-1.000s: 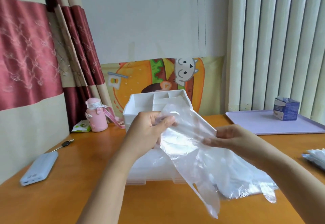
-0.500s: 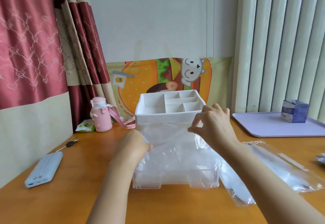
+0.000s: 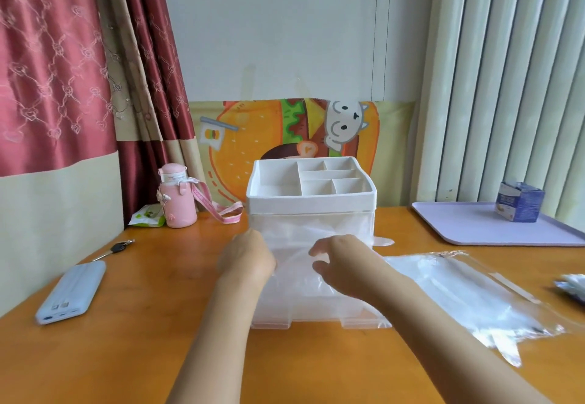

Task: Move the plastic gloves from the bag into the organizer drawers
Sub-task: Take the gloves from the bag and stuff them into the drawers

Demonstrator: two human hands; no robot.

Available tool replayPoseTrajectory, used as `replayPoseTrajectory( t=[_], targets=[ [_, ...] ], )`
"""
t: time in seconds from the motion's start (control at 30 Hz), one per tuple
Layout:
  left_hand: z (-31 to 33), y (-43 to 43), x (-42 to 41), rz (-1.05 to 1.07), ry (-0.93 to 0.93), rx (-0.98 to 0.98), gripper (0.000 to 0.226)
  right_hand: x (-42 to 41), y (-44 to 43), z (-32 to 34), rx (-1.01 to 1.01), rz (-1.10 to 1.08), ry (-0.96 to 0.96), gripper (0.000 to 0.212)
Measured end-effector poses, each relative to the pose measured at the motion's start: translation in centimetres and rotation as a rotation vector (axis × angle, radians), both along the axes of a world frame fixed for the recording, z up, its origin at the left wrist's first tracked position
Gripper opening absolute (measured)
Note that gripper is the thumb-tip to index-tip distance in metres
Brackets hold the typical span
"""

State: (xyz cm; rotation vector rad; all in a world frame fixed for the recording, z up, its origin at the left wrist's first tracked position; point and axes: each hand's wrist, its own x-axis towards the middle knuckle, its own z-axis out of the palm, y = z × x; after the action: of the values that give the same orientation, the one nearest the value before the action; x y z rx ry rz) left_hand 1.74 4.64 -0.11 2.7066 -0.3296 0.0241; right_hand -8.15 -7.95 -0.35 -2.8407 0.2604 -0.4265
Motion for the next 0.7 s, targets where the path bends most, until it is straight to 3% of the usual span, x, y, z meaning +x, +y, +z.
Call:
replayPoseTrajectory(
  t=[0.1,0.23,0.4,0.53,0.63,0.7],
  targets=[
    [0.1,0.7,0.1,0.009,0.026,-0.027,0.026,0.9,-0.2,0.0,-0.092,0.065,0.077,0.044],
    [0.2,1.1,0.0,0.005,0.017,-0.025,0.028,1.1,0.5,-0.5,-0.298,0.067,0.016,0.041],
    [0.2,0.7,-0.5,-0.012,-0.029,0.024,0.031,0.8,0.1,-1.1,-0.036,0.105,0.196,0.041],
    [0.6,0.3,-1.2,-0.002,-0.193,-0.003,0.022,1.5,-0.2,-0.5,-0.021,0.126,0.410,0.032],
    [1.3,-0.1,-1.8,-0.096,-0.341,-0.129,0.016,2.0,-0.3,-0.2,0.018,0.088,0.422,0.031],
    [1.4,-0.6,-2.3,-0.213,-0.299,-0.144,0.010,2.3,-0.2,-0.2,-0.002,0.070,0.414,0.029]
  ],
)
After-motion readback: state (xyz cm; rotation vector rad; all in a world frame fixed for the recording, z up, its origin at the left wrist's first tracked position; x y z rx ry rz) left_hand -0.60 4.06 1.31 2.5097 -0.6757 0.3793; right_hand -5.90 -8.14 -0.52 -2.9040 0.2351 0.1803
